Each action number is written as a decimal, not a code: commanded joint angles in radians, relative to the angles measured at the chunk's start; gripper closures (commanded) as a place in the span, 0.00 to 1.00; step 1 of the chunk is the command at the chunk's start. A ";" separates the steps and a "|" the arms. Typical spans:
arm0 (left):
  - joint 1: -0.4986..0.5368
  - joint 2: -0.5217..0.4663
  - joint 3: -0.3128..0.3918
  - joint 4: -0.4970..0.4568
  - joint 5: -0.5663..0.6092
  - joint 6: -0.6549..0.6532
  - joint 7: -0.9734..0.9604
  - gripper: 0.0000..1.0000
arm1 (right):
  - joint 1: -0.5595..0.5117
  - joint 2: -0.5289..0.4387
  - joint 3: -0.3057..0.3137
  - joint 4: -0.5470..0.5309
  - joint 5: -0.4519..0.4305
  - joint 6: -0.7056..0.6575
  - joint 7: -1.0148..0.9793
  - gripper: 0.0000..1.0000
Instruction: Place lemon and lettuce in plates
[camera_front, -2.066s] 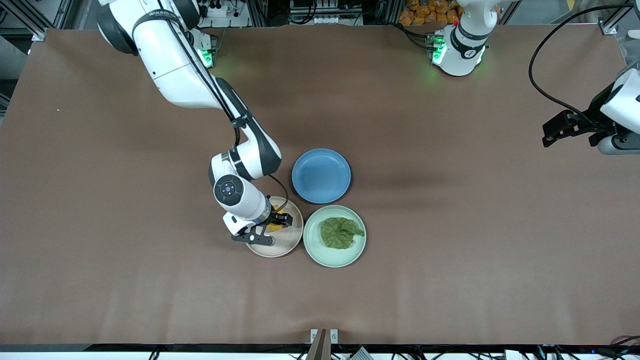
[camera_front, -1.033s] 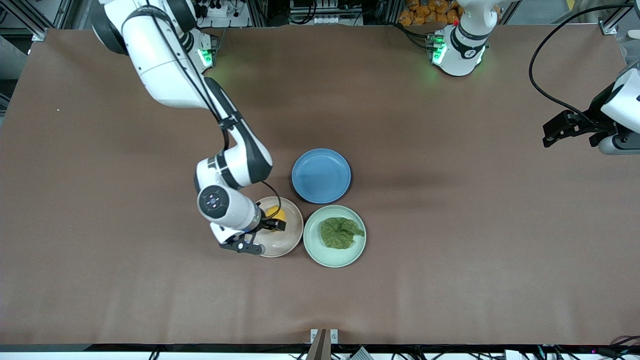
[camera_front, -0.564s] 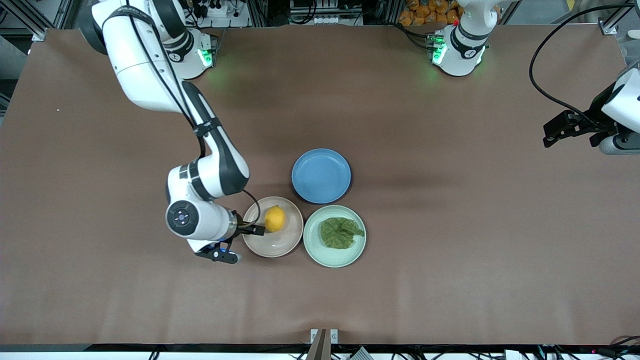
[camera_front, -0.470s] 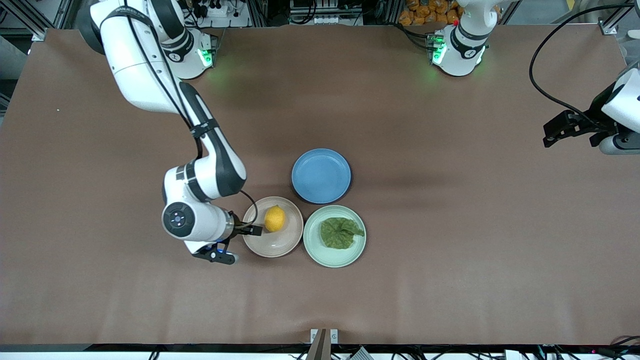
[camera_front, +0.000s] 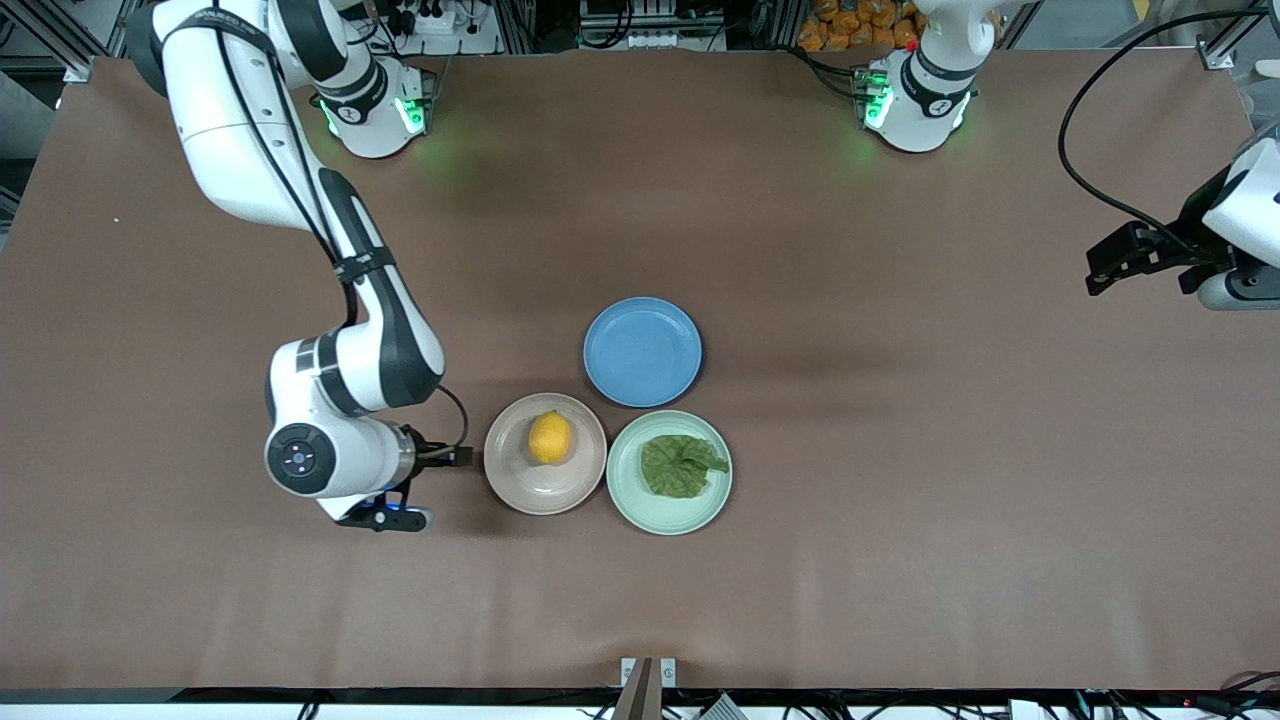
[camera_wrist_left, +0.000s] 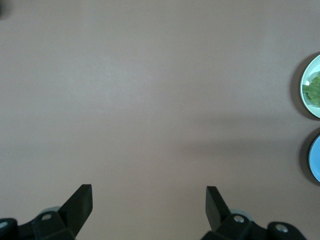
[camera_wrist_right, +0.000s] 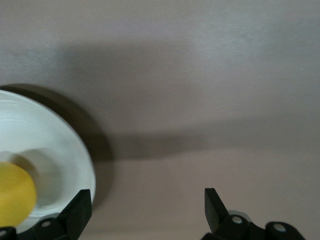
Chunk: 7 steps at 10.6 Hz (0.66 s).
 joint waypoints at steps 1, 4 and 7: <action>0.013 -0.007 -0.003 0.019 0.001 0.005 0.030 0.00 | -0.067 -0.063 0.003 -0.004 -0.031 -0.068 -0.102 0.00; 0.024 -0.007 -0.005 0.038 0.000 -0.006 0.024 0.00 | -0.164 -0.135 0.003 -0.041 -0.030 -0.126 -0.255 0.00; 0.024 -0.004 -0.006 0.035 -0.012 -0.043 0.014 0.00 | -0.202 -0.253 -0.002 -0.145 -0.069 -0.122 -0.273 0.00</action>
